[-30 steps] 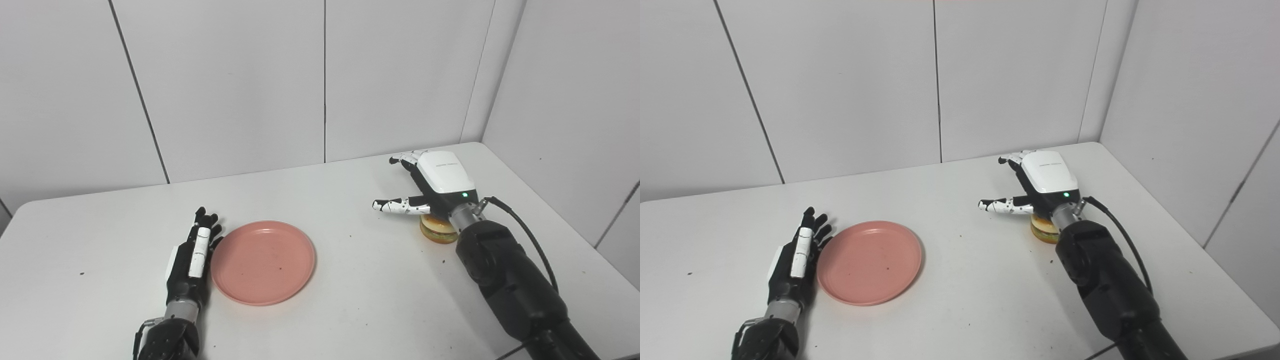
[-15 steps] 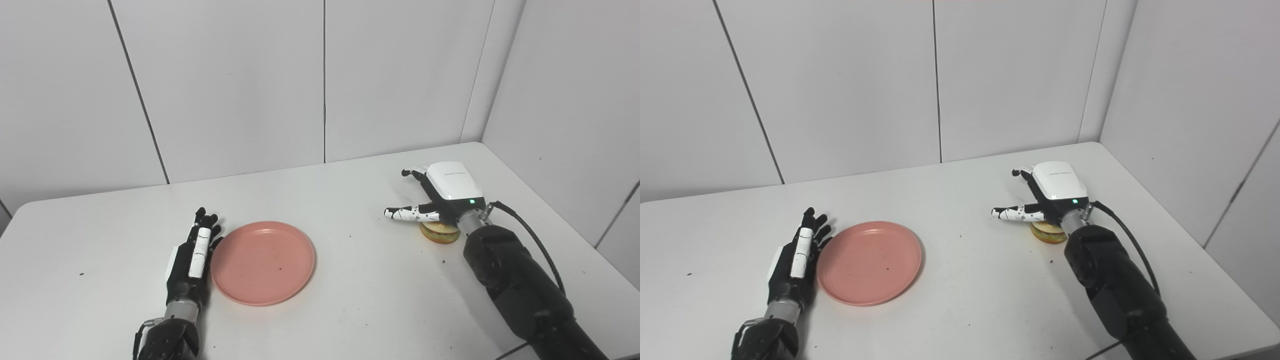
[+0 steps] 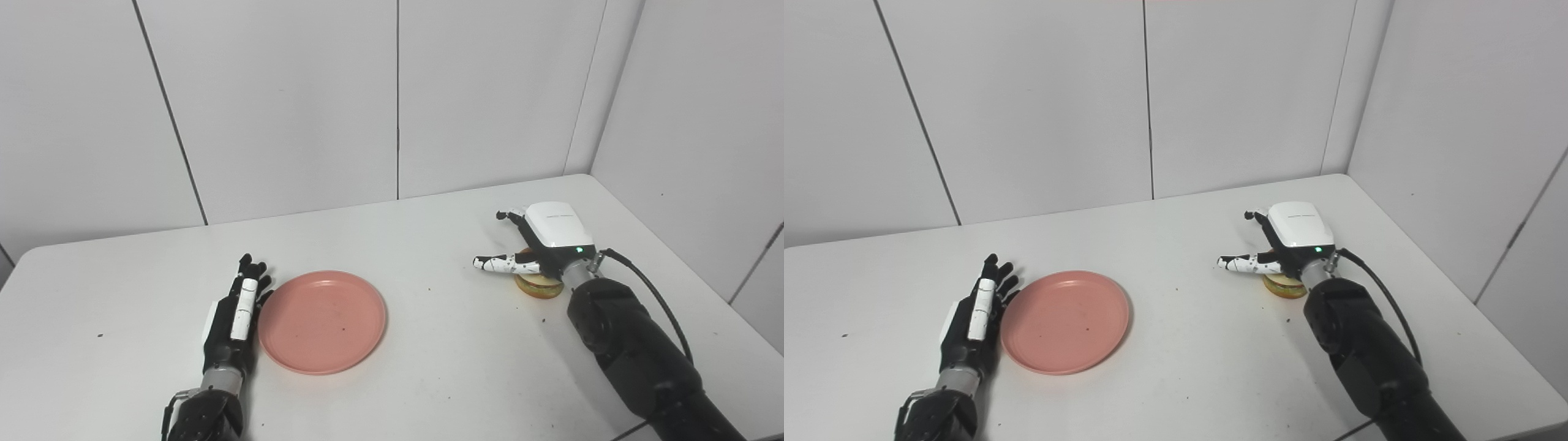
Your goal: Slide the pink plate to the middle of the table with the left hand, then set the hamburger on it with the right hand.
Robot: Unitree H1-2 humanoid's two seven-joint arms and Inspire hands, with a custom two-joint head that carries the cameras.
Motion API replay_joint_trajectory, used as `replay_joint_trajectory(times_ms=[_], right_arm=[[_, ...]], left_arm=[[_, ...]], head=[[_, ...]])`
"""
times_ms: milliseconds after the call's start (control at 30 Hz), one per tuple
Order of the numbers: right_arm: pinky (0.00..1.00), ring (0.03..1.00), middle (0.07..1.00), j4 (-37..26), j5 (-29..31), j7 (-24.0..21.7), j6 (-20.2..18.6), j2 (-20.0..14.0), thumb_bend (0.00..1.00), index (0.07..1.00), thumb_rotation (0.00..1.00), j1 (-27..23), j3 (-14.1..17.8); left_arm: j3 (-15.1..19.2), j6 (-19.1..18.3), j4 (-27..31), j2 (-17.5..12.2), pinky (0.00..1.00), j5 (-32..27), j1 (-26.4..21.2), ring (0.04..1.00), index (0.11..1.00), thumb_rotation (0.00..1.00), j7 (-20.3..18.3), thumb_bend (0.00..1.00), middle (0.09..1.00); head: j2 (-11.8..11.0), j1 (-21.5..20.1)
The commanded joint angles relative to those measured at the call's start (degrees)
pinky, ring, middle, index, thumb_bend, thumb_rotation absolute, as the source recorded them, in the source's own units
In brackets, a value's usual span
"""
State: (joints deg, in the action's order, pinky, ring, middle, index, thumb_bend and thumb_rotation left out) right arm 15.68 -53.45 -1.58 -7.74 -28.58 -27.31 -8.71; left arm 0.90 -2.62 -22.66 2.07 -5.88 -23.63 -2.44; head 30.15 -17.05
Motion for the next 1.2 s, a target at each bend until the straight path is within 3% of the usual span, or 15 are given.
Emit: replay_joint_trajectory(times_ms=[0,167,267,367,533,633,700,733,867,933,1167], right_arm=[[0.79,0.817,0.798,-0.86,-0.21,0.64,-1.5,-1.81,0.87,0.764,0.92,-1.77,-0.07],[0.79,0.814,0.795,0.27,-0.05,1.04,-1.2,-2.34,0.87,0.763,0.93,-1.9,-1.04],[0.78,0.813,0.792,0.95,0.0,1.18,-1.0,-2.62,0.87,0.761,0.93,-2.11,-1.53],[0.79,0.819,0.799,1.28,0.06,0.05,-1.53,-2.92,0.86,0.766,0.93,-2.41,-2.15],[0.8,0.817,0.796,2.1,-0.12,-0.65,-1.88,-3.48,0.87,0.768,0.94,-2.71,-2.82],[0.79,0.811,0.795,2.75,0.14,-1.21,-2.0,-3.71,0.86,0.767,0.93,-2.77,-2.89],[0.8,0.811,0.795,3.17,0.17,-1.61,-2.08,-3.86,0.86,0.767,0.93,-2.81,-3.01],[0.81,0.814,0.798,3.31,0.15,-1.87,-2.17,-3.93,0.86,0.771,0.94,-2.83,-3.1],[0.8,0.81,0.798,4.44,0.05,-2.19,-2.41,-4.05,0.87,0.771,0.94,-3.05,-3.47],[0.79,0.804,0.795,4.81,0.22,-2.12,-2.46,-3.99,0.87,0.768,0.93,-3.02,-3.49],[0.8,0.809,0.802,5.07,1.09,-2.8,-3.1,-3.75,0.86,0.77,0.91,-2.61,-3.55]], left_arm=[[-0.72,-2.07,-0.05,-0.24,0.95,0.64,-0.48,0.937,1.0,0.87,-0.52,0.87,0.953],[-0.28,-2.54,0.02,-0.11,0.89,-0.04,-0.39,0.941,1.0,0.86,-0.51,0.86,0.955],[-0.36,-2.56,-0.1,-0.1,0.93,0.18,-0.46,0.939,1.0,0.86,-0.35,0.87,0.953],[-0.35,-2.76,0.11,0.0,0.87,-0.07,-0.44,0.932,1.0,0.86,-0.52,0.87,0.952],[-0.54,-2.77,0.23,-0.11,0.92,0.26,-0.37,0.937,1.0,0.87,-0.41,0.87,0.958],[-0.03,-3.29,0.74,0.23,0.77,-0.56,-0.24,0.931,1.0,0.84,-0.29,0.87,0.955],[-0.16,-3.47,1.05,0.26,0.75,-0.26,-0.16,0.93,1.0,0.84,-0.28,0.87,0.955],[-0.29,-3.49,1.13,0.22,0.81,-0.04,-0.14,0.93,1.0,0.85,-0.31,0.87,0.956],[-0.52,-3.54,1.31,0.16,0.89,0.08,-0.06,0.933,1.0,0.86,-0.41,0.88,0.957],[-0.33,-3.6,1.26,0.23,0.84,-0.3,-0.07,0.934,1.0,0.85,-0.49,0.87,0.954],[-0.26,-3.76,1.33,0.2,0.79,-0.46,0.0,0.929,1.0,0.85,-0.62,0.87,0.955]], head=[[0.05,0.04],[0.3,-0.07],[0.43,-0.03],[0.55,0.01],[0.63,0.04],[0.75,0.16],[0.76,0.2],[0.76,0.2],[0.99,0.31],[1.05,0.34],[1.08,0.37]])
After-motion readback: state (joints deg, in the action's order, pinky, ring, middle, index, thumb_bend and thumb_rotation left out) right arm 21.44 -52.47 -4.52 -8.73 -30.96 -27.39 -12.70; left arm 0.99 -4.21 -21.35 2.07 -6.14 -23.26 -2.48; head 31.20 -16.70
